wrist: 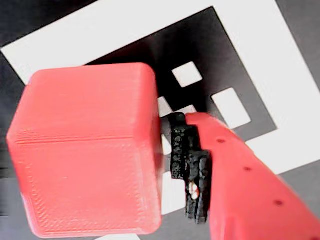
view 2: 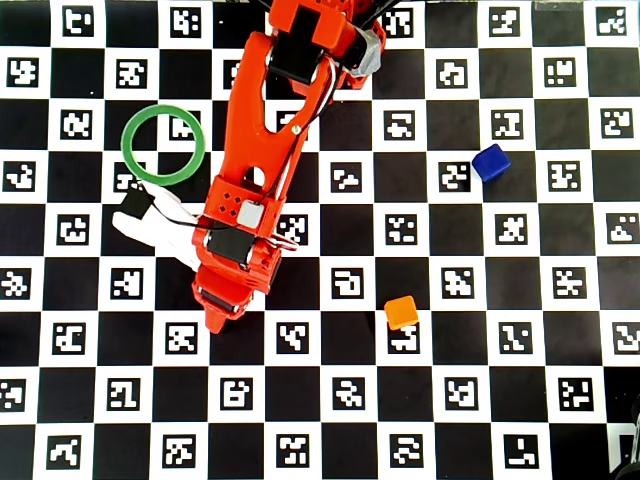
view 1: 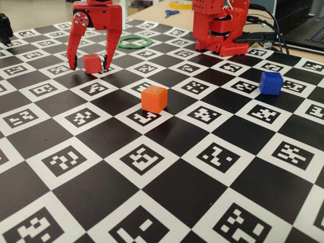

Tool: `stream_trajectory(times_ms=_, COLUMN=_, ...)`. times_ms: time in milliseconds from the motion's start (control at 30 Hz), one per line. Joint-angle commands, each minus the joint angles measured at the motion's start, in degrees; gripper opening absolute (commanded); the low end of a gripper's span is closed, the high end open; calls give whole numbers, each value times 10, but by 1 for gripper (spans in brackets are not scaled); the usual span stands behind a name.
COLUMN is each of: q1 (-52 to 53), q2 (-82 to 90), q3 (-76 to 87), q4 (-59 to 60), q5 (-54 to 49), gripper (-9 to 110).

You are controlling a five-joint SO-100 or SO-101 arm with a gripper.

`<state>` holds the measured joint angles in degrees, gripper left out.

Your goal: Grab the red cube then put it in the green circle then put the blue cube on top and finally the orange cube on top

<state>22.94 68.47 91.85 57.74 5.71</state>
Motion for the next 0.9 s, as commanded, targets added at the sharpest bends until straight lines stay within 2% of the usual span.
stream_trajectory(times_ms=0, q1=-3, q2=15, q3=-40, q4=-4, q5=-2, gripper=14)
stream_trajectory(times_ms=67, q1=-3, q2=23, q3=-34, q4=-6, q5=-3, gripper=9)
stream_trajectory(times_ms=200, q1=5, q2=79, q3=-23, q4=18, q5=-2, gripper=8)
stream_trajectory(times_ms=433, q1=27, q2=232, q3=-24, q4=135, q5=-53, gripper=7)
stream_trajectory(times_ms=700, q1=109, q2=403, q3=51, q4=246, q5=-265, gripper=7)
stream_trajectory(times_ms=867, q1=202, q2=461, q3=155, q4=245, q5=-438, gripper=7)
